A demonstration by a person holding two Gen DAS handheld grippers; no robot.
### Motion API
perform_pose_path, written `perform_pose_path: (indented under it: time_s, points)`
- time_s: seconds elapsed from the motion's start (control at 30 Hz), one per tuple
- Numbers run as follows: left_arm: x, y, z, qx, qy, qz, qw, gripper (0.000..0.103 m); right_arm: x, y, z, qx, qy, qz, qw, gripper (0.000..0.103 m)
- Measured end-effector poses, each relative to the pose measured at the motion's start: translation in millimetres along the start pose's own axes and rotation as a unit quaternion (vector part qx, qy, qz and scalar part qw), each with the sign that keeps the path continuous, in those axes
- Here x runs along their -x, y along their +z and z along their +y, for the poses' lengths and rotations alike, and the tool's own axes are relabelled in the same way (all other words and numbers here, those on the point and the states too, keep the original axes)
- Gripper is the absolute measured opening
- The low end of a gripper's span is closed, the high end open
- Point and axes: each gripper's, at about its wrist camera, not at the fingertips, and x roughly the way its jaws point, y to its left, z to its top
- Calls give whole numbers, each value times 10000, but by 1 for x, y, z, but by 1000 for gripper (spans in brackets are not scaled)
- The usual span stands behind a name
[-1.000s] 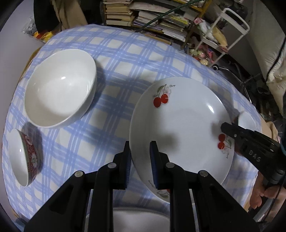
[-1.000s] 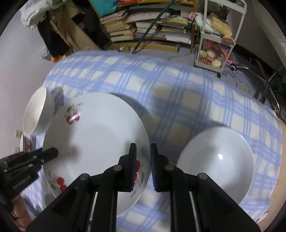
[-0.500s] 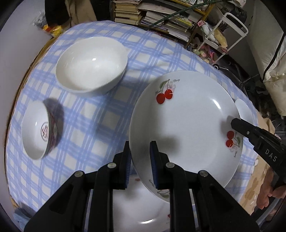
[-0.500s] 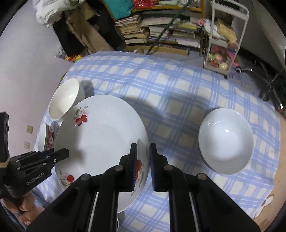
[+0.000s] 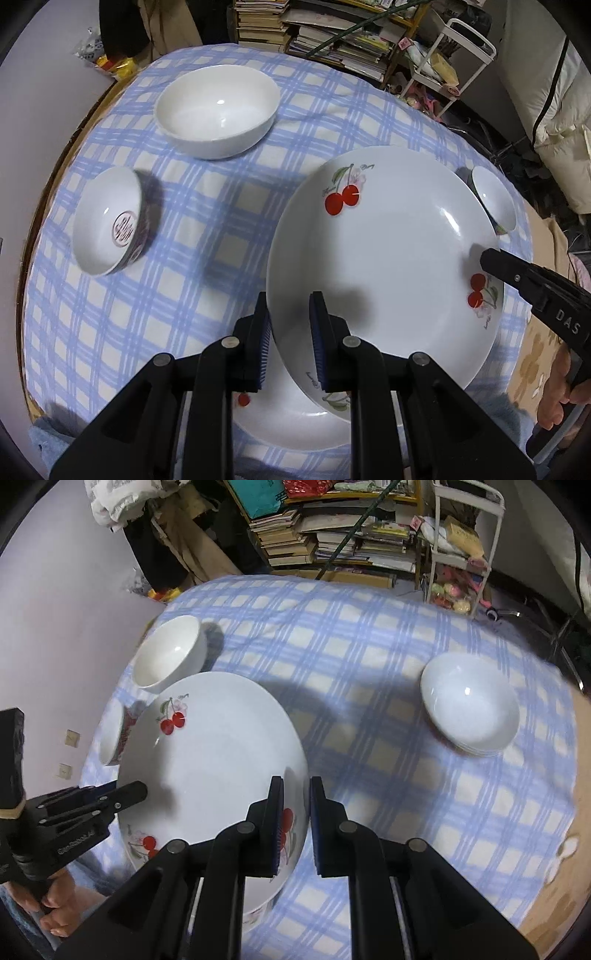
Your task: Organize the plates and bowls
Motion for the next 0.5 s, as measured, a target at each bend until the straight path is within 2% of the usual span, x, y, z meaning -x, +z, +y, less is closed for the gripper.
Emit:
perform_pose_path:
  time_s: [0.1,0.2,0.3,0.4,0.5]
  points:
    - [2,-13,7,53,-93,22,9999,19,3,-15,5,45,36,-71,10000,15]
    - [6,-29,11,-23,45,-148,9999,19,3,-27,12,66,95,-154,9998,15]
    - [6,-47,25,71,-196,-270,9994,19,-2,-43,14,-14,189,-248,9995,15]
    - [-2,-61,41,272,-336,-259,9987,19,-17,-59,15,-147,262,-156,9994,15]
    - [-9,-70,48,357,-229,-196,9989,19,-31,-75,23,-88,174,-34,9998,15]
